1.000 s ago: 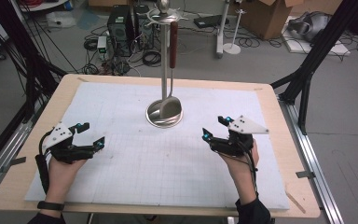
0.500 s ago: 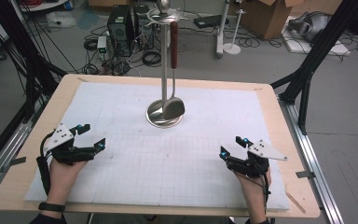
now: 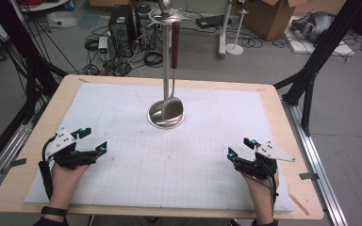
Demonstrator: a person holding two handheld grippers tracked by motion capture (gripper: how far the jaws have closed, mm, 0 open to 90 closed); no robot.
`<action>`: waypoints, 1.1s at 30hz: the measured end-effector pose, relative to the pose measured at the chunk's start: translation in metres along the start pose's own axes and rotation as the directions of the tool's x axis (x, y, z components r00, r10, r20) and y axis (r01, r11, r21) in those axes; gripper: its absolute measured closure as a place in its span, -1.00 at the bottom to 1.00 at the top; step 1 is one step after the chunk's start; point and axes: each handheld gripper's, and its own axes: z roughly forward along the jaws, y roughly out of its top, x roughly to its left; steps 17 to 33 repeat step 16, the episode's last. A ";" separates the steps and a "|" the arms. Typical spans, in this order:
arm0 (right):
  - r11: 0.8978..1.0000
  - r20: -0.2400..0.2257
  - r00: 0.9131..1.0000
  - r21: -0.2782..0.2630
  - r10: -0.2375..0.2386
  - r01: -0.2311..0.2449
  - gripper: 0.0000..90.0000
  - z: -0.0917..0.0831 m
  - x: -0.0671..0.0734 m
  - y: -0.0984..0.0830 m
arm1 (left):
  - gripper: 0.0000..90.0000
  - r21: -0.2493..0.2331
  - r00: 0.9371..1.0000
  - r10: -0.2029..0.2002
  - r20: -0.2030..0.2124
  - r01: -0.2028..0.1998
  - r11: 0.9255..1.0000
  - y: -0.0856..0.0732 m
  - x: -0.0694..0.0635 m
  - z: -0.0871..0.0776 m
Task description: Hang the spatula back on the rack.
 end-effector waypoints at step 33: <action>1.000 -0.011 1.000 -0.002 -0.004 0.004 -0.42 0.000 -0.002 0.000 | -0.64 -0.004 1.000 0.002 0.008 -0.002 1.000 0.002 -0.001 0.001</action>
